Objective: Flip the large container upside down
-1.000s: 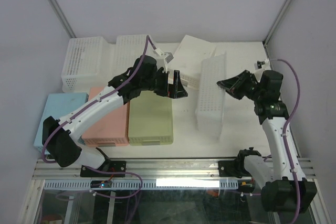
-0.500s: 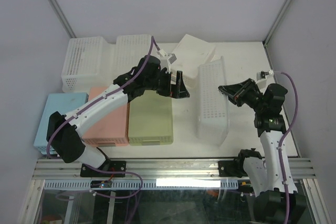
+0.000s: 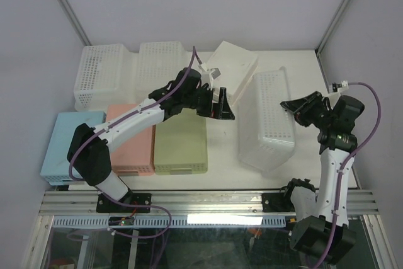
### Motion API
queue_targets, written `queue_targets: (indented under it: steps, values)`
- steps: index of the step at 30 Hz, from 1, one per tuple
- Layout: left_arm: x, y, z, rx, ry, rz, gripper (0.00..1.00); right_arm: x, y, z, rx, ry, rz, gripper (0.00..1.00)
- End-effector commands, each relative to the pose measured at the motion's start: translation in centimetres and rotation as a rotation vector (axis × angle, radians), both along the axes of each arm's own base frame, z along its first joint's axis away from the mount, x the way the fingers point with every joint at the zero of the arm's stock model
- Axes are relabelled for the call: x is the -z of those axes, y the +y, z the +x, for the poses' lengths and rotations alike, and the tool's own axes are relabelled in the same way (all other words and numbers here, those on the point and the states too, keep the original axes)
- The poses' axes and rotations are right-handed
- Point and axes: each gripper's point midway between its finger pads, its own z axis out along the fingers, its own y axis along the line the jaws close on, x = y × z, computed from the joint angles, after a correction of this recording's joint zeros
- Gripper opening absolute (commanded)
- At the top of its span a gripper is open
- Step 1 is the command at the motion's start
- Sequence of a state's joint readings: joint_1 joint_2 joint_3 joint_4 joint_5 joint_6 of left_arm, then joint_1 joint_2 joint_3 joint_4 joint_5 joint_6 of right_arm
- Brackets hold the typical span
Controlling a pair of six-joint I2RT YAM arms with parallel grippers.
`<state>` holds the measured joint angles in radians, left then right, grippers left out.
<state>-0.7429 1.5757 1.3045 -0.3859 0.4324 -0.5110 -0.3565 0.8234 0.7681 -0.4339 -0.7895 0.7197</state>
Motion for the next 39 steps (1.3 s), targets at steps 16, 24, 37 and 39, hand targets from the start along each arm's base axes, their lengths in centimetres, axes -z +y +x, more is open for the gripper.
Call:
queue_targets:
  steps: [16,24,37,39]
  values:
    - [0.8,-5.5,-3.4,0.178,0.058,-0.126,0.99,4.0,-15.2,-6.8,0.662,0.532,-0.673,0.68]
    - [-3.2,-4.4,-2.7,0.149,-0.098,-0.144,0.99,-0.6,-13.9,-5.3,0.612,0.349,-0.649,0.69]
    - [-10.9,8.6,3.6,-0.580,-0.485,-0.068,0.99,-7.3,-4.6,-2.0,0.287,-0.245,-0.376,0.75]
    - [-10.6,10.3,3.8,-0.657,-0.498,-0.052,0.99,-6.9,-4.6,-1.7,0.287,-0.222,-0.348,0.77]
